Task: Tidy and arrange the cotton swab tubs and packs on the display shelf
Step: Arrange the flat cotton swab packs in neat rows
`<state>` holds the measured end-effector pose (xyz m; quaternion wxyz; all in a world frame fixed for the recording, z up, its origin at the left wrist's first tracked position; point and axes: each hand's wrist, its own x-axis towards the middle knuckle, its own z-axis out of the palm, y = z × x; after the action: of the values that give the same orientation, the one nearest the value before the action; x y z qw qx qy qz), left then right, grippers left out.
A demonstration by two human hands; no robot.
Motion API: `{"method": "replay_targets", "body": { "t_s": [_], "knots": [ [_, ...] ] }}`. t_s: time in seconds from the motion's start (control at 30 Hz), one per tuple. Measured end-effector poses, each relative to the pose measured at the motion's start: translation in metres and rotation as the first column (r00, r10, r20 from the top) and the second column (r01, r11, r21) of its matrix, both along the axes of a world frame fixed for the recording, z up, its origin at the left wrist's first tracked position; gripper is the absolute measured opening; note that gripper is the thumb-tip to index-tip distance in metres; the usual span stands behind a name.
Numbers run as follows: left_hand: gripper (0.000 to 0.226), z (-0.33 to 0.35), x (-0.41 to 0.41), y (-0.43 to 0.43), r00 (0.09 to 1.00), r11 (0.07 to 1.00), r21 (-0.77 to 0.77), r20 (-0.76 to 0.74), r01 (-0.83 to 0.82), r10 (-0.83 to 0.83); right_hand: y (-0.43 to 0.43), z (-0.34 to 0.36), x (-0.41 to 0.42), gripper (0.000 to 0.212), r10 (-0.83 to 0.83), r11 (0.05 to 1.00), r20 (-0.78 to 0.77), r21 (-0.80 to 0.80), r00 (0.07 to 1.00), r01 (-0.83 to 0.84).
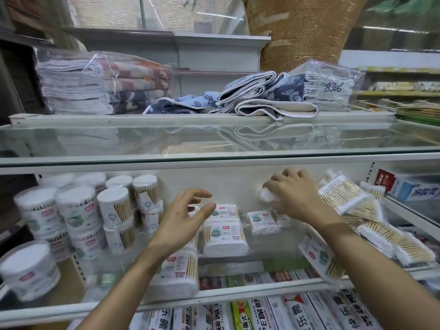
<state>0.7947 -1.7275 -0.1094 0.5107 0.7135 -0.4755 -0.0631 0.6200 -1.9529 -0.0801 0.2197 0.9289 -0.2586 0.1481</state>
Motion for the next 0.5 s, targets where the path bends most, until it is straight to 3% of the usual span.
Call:
{"method": "replay_targets", "body": {
  "t_s": [0.07, 0.13, 0.2, 0.27, 0.3, 0.37, 0.5],
  "knots": [
    [0.026, 0.003, -0.001, 0.001, 0.998, 1.0, -0.025, -0.064, 0.005, -0.007, 0.014, 0.013, 0.0, 0.036, 0.017, 0.925, 0.377, 0.345, 0.926, -0.157],
    [0.04, 0.005, -0.001, 0.001, 0.996, 0.999, -0.043, -0.085, 0.021, -0.025, 0.028, 0.022, 0.003, 0.018, -0.109, 0.656, 0.628, 0.628, 0.771, -0.419],
    [0.061, 0.006, -0.001, 0.001, 0.995, 0.998, -0.05, -0.084, 0.043, -0.047, 0.038, 0.023, 0.007, 0.011, -0.255, 0.33, 0.697, 0.714, 0.67, -0.617],
    [0.08, 0.005, -0.001, 0.001, 0.995, 0.997, -0.051, -0.084, 0.058, -0.062, 0.047, 0.021, 0.011, 0.016, -0.37, -0.01, 0.699, 0.655, 0.612, -0.755],
    [0.088, 0.005, -0.002, 0.001, 0.995, 0.997, -0.053, -0.072, 0.064, -0.068, 0.051, 0.019, 0.013, 0.023, -0.402, -0.121, 0.691, 0.611, 0.601, -0.783],
    [0.097, 0.005, -0.004, 0.001, 0.998, 0.996, -0.066, -0.013, 0.064, -0.065, 0.06, 0.014, 0.016, 0.035, -0.418, -0.222, 0.672, 0.576, 0.611, -0.786],
    [0.088, 0.003, -0.003, 0.003, 0.993, 0.992, -0.118, 0.115, 0.032, -0.018, 0.074, 0.009, 0.02, 0.034, -0.365, -0.273, 0.649, 0.611, 0.667, -0.743]
  ]
}}
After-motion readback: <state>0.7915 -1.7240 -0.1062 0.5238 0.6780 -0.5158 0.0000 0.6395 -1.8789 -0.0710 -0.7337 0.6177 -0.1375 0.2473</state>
